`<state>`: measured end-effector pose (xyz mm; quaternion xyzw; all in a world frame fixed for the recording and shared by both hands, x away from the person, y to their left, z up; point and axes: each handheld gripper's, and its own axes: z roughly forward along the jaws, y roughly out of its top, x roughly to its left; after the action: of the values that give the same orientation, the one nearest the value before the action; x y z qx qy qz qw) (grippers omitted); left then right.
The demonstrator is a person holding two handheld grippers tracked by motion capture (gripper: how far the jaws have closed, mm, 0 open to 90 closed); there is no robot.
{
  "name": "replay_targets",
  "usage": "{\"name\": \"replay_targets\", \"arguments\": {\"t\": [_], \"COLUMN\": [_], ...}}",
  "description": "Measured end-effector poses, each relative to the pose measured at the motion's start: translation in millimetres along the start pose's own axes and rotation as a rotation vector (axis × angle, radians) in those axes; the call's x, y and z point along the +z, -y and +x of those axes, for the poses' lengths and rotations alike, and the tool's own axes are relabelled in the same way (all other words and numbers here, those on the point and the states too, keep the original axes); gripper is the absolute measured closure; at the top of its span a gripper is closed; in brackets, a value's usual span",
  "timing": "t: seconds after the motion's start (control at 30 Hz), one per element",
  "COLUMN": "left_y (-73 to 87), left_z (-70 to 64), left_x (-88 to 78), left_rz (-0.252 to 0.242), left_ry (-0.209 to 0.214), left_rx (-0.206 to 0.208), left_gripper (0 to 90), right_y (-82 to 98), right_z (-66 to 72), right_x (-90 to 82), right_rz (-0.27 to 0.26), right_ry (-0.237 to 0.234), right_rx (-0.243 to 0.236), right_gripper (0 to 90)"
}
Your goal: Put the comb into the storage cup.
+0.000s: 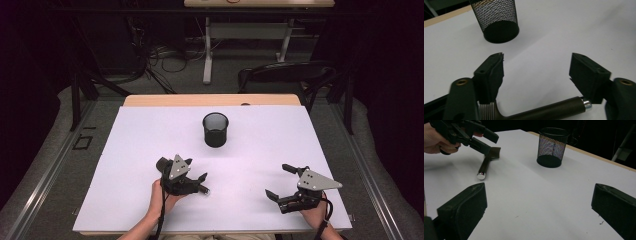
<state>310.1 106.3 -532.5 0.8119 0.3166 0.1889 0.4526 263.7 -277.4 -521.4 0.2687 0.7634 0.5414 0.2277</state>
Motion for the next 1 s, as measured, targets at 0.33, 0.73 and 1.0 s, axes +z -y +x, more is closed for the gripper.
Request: {"name": "replay_targets", "arguments": {"t": [0.33,0.73,1.0], "left_y": [5.0,5.9,6.5], "left_z": [-4.5,-10.1,-14.2], "left_x": [5.5,11.0,18.3], "left_rz": [0.041,0.077,0.104], "left_ry": [0.1,0.132,0.138], "left_rx": [0.002,0.005,0.009], "left_gripper": [73.0,90.0,90.0], "right_y": [-0.2,0.1,0.2], "right_z": [-0.3,0.3,0.2], "right_x": [0.1,1.7,2.2], "right_rz": [0.009,0.008,0.01], "right_ry": [-0.001,-0.005,-0.006], "right_rx": [-0.006,-0.003,-0.006], "right_gripper": [0.0,0.0,0.0]}}
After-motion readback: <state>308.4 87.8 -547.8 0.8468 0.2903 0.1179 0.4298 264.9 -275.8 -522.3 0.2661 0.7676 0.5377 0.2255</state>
